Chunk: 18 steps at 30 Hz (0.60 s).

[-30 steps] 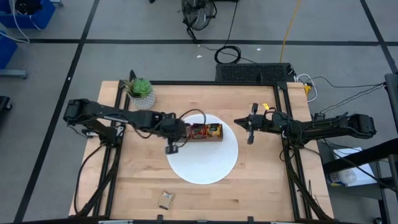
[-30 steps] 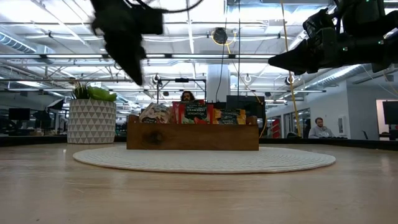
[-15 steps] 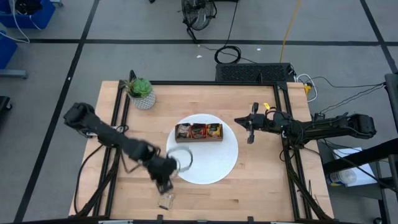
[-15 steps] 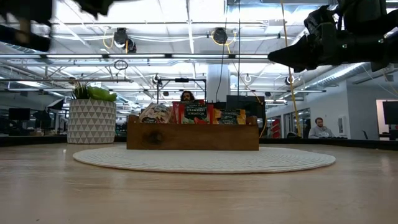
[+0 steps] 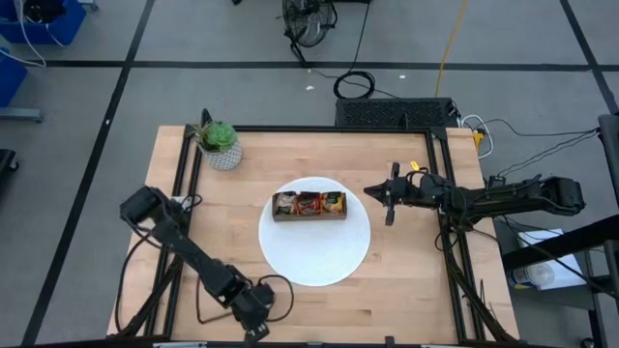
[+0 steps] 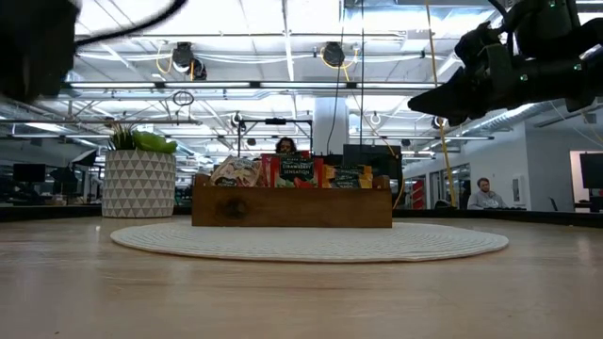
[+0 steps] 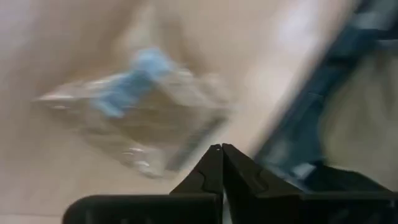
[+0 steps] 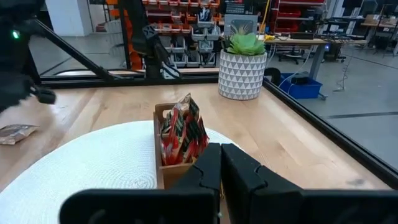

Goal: Pick & Place Tea
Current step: Put the brown tea bag into the left section of the wooden organizer

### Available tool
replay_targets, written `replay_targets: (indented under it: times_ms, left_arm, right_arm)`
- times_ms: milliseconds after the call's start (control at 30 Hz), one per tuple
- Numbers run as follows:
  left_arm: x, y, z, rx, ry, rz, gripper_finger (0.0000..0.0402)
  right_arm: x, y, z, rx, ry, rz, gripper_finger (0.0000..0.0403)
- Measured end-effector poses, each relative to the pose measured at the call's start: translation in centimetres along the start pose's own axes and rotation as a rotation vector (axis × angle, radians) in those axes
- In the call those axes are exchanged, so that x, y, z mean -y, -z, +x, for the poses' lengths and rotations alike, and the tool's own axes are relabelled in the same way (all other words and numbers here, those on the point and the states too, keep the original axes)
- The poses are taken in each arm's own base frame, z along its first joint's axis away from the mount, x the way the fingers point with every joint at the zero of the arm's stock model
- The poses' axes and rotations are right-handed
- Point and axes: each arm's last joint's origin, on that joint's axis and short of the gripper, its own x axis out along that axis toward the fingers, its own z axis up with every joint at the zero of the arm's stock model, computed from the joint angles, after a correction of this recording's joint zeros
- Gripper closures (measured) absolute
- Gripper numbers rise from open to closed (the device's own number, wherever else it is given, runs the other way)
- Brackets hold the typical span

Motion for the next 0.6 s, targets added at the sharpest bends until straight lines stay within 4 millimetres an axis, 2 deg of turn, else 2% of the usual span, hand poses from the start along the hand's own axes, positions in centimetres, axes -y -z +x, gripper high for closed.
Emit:
replay_targets:
  times_ms: [200, 333, 500, 600]
  left_arm:
    - [-1.4, -0.8, 2.4, 0.031, -0.106, -0.026, 0.038]
    - [-2.0, -1.8, 2.4, 0.106, -0.155, -0.038, 0.0395]
    - [-2.4, -3.9, 1.3, 0.475, -0.211, -0.103, 0.0388]
    - [-2.8, -5.4, 0.7, 0.688, -0.271, -0.039, 0.0384]
  right_arm:
    - [-0.6, 0.0, 0.0, 0.001, -0.034, -0.001, 0.0403]
    - [-1.1, -0.2, -0.1, 0.016, -0.065, -0.004, 0.0403]
    - [-1.5, -0.2, -0.1, 0.025, -0.085, -0.005, 0.0403]
    - [-1.5, -0.2, -0.1, 0.023, -0.084, 0.007, 0.0403]
